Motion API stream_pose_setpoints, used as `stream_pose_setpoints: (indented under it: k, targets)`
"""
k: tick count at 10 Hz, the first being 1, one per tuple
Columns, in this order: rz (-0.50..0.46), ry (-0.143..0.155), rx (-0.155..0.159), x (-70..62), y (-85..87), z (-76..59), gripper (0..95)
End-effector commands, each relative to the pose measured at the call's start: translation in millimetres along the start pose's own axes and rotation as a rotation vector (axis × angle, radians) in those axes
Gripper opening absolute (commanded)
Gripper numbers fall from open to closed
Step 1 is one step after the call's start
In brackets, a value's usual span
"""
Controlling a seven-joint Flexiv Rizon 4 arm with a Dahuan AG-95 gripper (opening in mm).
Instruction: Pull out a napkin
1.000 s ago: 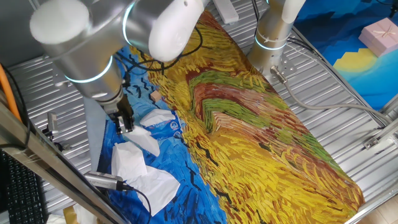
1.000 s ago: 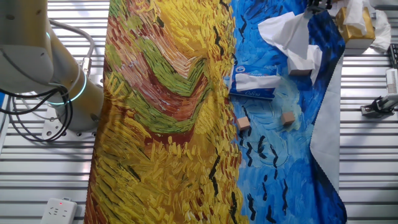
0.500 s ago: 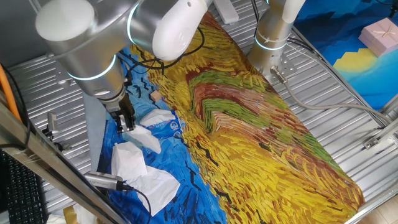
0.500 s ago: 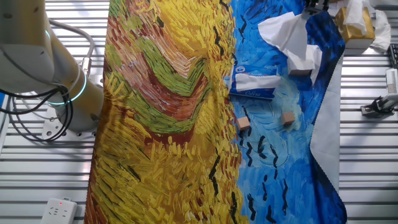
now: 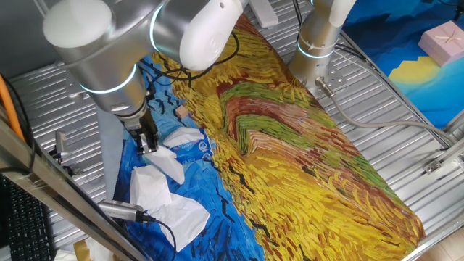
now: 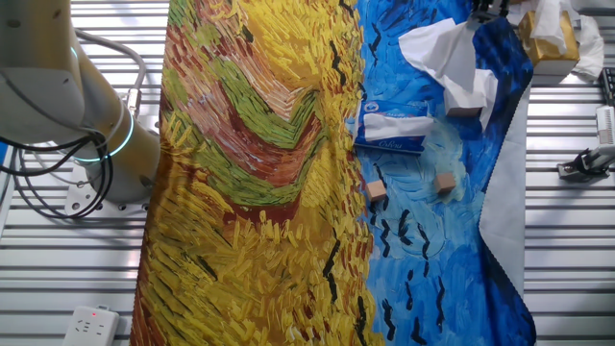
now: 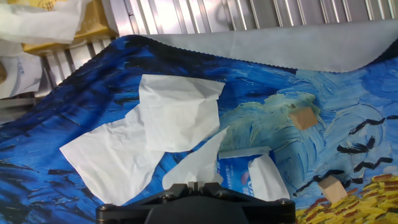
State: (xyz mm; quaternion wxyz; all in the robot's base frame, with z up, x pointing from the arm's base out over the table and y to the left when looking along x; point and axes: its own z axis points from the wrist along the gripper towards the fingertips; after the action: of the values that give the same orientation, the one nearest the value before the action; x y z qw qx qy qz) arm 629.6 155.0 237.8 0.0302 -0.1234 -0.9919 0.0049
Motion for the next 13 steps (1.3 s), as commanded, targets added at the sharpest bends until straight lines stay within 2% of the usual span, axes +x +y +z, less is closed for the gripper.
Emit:
stream_pose_setpoints:
  k: [1, 3, 4, 13]
  targets:
    - [-0.010, 0.001, 0.001, -0.8, 0.3, 0.2, 0.0]
    - [-0.032, -0.001, 0.002, -0.8, 0.3, 0.2, 38.0]
    - [-0.044, 0.000, -0.001, -0.8, 0.3, 0.2, 76.0]
    - [-0.039, 0.002, -0.001, -0.8, 0.2, 0.2, 76.0]
